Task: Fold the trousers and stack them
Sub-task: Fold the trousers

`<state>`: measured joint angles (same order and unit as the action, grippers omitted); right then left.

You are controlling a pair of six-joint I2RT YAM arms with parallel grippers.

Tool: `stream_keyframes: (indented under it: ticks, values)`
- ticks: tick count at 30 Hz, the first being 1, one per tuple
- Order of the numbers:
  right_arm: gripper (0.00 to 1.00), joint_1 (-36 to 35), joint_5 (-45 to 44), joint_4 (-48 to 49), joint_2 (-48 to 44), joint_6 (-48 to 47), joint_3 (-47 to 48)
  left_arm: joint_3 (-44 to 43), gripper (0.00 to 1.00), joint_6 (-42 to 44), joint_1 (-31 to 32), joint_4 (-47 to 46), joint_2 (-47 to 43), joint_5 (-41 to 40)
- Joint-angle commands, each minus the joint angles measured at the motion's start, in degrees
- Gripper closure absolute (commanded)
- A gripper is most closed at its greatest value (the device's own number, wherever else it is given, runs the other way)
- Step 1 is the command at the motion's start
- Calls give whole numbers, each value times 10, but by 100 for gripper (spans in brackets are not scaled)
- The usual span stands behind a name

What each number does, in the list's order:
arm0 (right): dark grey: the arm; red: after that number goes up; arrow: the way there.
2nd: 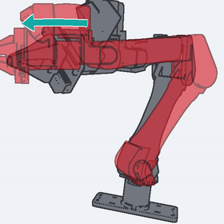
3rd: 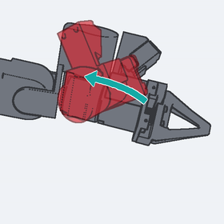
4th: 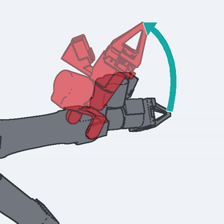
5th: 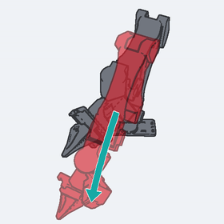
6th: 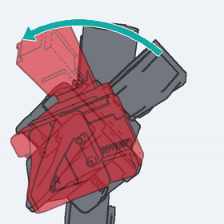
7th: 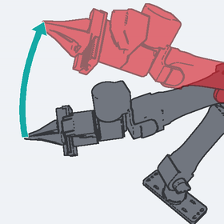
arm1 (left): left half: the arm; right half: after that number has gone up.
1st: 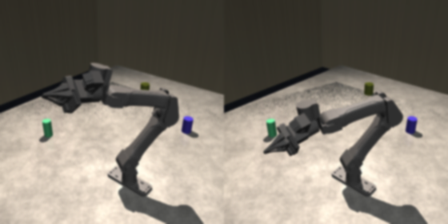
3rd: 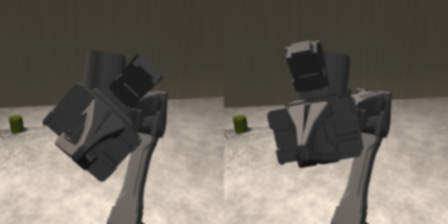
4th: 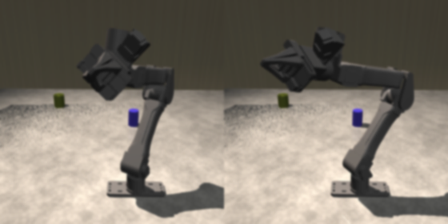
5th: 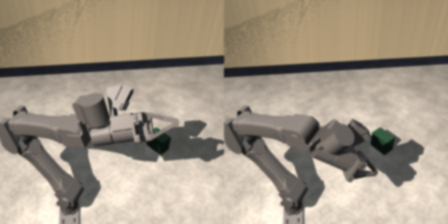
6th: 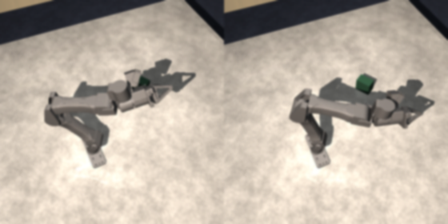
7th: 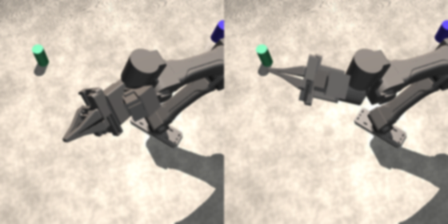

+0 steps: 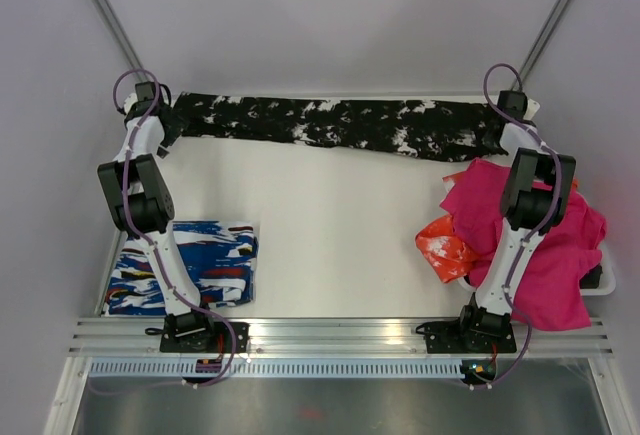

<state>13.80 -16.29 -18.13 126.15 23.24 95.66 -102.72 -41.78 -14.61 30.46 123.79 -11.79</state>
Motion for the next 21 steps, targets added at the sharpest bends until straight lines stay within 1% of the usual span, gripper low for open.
stream_keyframes:
  ticks: [1, 2, 4, 5, 8, 9, 12, 15, 21]
  values:
    - [100, 16, -53, -32, -53, -79, -36, -1, 14, -8, -2, -22, -49, 8]
    - [100, 22, -45, -20, -56, -106, -42, 1, 15, -3, -2, -27, -49, 17]
    - [100, 25, -30, -9, -55, -126, -43, 1, 18, -1, -2, -36, -43, 29]
    - [100, 26, -24, -8, -51, -135, -37, -2, 23, -4, -1, -45, -38, 43]
    - [100, 26, 6, -22, -26, -149, 12, -17, 29, -26, -2, -45, -13, 69]
    - [100, 26, 10, -26, -20, -149, 38, -21, 30, -31, -1, -44, -7, 70]
    - [99, 26, 25, -32, -1, -137, 69, -37, 31, -55, 0, -32, 24, 70]
    - [99, 26, 29, -27, 1, -129, 72, -62, 31, -65, 2, -11, 51, 58]
    - [99, 26, 26, -31, 0, -125, 65, -62, 32, -78, 2, -36, 81, 61]
